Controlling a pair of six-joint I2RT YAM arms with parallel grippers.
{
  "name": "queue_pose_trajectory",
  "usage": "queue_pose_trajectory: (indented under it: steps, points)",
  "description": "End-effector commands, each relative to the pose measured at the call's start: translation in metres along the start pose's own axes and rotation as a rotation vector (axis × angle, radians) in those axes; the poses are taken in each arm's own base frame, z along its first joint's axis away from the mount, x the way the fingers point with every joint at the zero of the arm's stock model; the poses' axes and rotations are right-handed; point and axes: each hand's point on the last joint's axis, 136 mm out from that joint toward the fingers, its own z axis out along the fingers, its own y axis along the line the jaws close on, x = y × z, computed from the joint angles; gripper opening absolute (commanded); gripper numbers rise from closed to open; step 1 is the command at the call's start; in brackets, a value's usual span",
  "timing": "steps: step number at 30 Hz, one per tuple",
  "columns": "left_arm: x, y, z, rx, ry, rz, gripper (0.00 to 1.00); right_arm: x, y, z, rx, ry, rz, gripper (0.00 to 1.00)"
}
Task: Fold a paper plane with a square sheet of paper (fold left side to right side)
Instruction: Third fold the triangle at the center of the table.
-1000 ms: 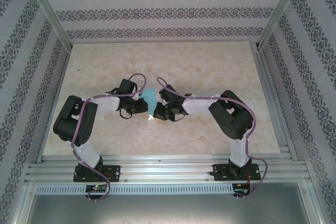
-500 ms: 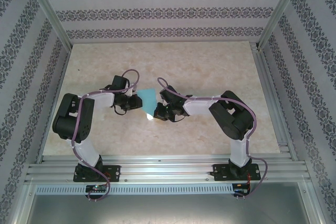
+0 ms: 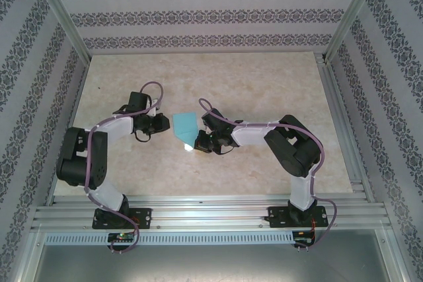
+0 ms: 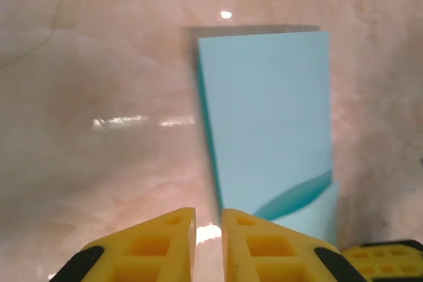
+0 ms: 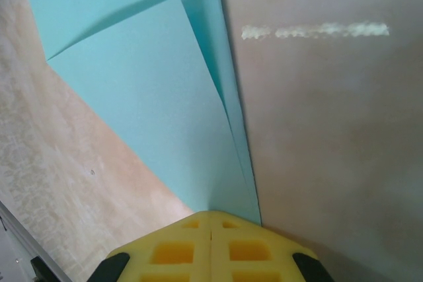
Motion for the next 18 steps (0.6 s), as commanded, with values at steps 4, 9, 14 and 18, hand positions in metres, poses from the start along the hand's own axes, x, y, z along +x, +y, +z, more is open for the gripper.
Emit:
queue_pose_trajectory:
  steps: [4, 9, 14, 18]
  points:
    - [0.016, -0.057, 0.0, 0.224, 0.023, 0.022, 0.15, 0.045, -0.072, 0.008, 0.263, 0.133, 0.075, 0.03]
    - [0.028, -0.059, 0.026, 0.21, 0.089, 0.04, 0.15, 0.042, -0.069, 0.007, 0.258, 0.128, 0.071, 0.04]
    - [0.034, -0.045, 0.05, 0.146, 0.129, 0.041, 0.14, 0.036, -0.056, 0.004, 0.228, 0.113, 0.059, 0.04]
    - [0.041, -0.028, 0.06, 0.079, 0.148, 0.039, 0.14, 0.023, -0.031, -0.006, 0.165, 0.061, 0.046, 0.05]
